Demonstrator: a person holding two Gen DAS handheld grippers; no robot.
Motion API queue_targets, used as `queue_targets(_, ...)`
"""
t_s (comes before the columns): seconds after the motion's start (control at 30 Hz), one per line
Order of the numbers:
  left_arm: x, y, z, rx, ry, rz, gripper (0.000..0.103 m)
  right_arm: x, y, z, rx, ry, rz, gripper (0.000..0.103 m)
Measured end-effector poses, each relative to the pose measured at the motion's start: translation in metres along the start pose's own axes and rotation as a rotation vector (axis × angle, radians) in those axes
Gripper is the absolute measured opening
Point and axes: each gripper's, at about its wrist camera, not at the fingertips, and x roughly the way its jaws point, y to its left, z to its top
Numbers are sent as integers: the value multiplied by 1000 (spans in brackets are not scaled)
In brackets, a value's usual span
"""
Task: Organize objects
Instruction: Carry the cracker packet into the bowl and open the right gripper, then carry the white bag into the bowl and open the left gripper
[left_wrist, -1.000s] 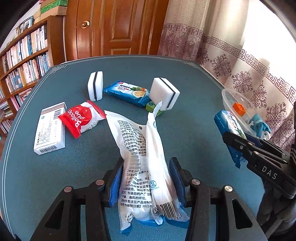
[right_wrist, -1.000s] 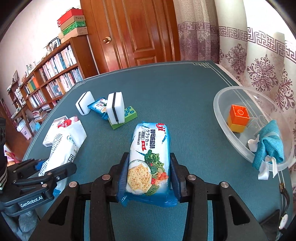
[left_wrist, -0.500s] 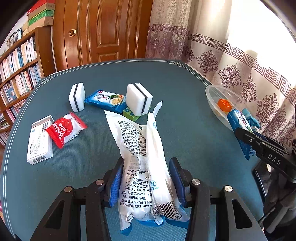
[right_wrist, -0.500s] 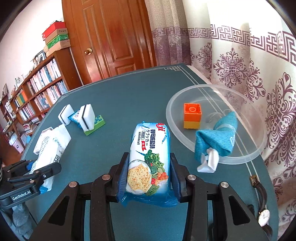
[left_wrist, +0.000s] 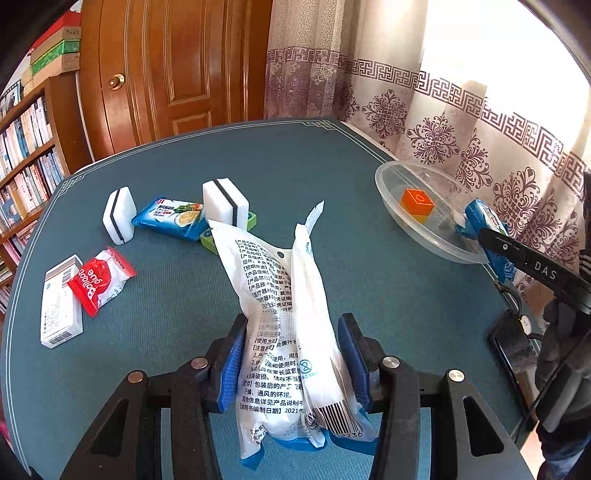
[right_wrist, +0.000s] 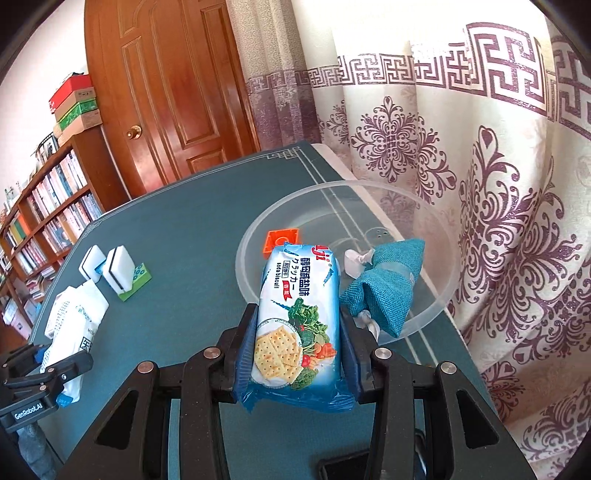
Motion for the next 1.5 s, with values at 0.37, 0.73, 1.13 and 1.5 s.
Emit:
queue_targets(0.37, 2, -11, 2, 24, 7, -5, 51, 25, -36, 14, 65, 29, -35, 42)
queue_targets(0.73, 6, -21, 6, 44, 11, -15, 51, 42, -38, 29, 84, 28, -26, 42)
queue_targets(1.13, 12, -34, 15, 66, 13, -34, 51, 42, -34, 30, 59, -2, -46, 57)
queue_targets(1.5, 21, -69, 41, 119, 11, -119, 51, 4, -42, 19, 109, -60, -25, 57)
